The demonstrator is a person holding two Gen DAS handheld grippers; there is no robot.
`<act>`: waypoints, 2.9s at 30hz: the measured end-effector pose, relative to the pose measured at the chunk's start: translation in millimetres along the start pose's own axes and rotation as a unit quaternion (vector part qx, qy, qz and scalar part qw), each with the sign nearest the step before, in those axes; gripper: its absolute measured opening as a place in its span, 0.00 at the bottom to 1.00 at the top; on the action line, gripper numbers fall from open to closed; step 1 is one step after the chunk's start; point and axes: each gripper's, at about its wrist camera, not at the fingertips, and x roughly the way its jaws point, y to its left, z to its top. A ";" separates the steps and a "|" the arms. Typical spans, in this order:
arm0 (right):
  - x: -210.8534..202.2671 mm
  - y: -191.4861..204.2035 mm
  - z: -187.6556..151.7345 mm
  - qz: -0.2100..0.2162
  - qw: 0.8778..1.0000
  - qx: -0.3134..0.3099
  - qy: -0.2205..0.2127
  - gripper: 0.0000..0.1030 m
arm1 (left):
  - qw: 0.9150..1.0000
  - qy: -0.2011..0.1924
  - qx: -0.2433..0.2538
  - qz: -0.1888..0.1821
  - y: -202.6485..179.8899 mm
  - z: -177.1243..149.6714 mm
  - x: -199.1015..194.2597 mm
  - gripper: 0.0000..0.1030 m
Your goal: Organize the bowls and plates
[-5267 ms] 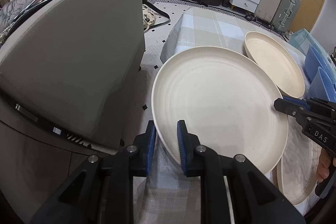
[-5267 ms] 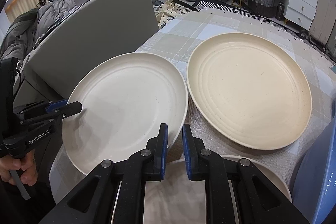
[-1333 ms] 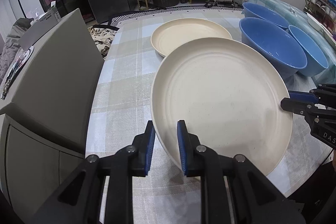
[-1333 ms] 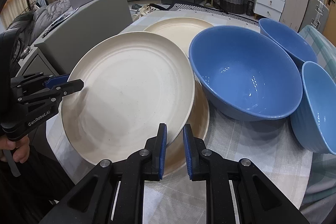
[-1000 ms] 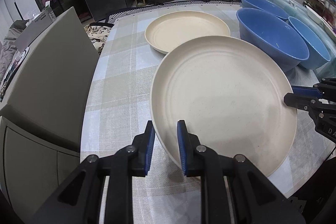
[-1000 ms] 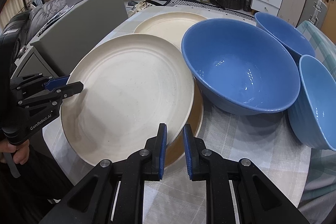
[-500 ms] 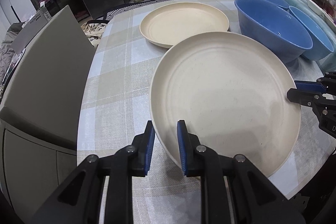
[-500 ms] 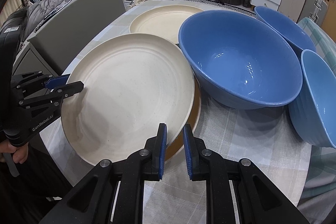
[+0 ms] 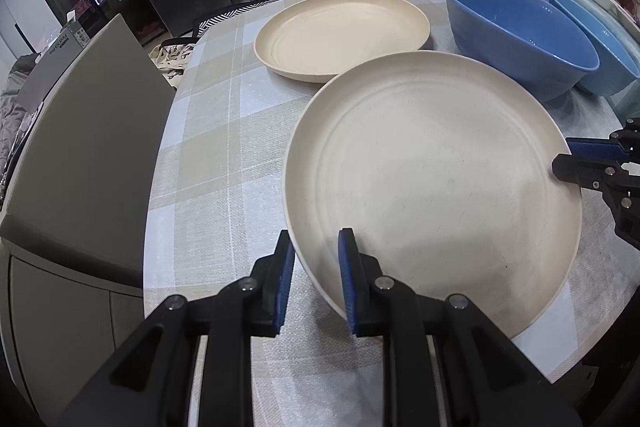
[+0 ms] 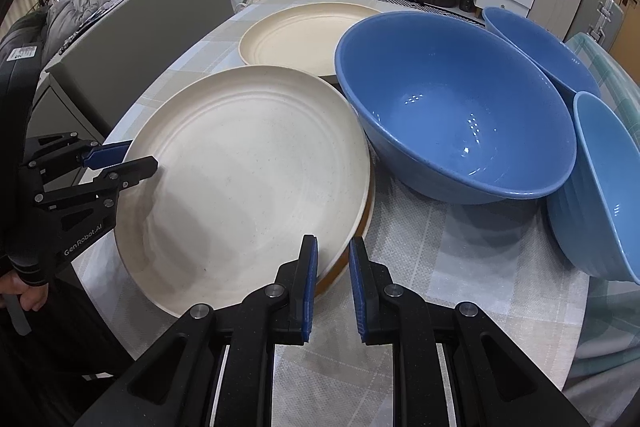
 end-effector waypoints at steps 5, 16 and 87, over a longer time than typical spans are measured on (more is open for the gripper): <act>0.6 4.3 -2.5 -0.007 1.000 -0.007 0.000 0.16 | 1.000 0.005 0.003 0.001 -1.1 0.0 3.3 0.19; 7.2 8.6 -4.8 -0.023 1.000 -0.011 0.010 0.16 | 1.000 0.011 0.017 0.007 -8.3 -1.2 7.3 0.20; -127.0 -3.8 54.0 0.062 0.985 0.014 -0.163 0.99 | 0.984 -0.113 -0.137 -0.033 59.3 35.5 -92.5 1.00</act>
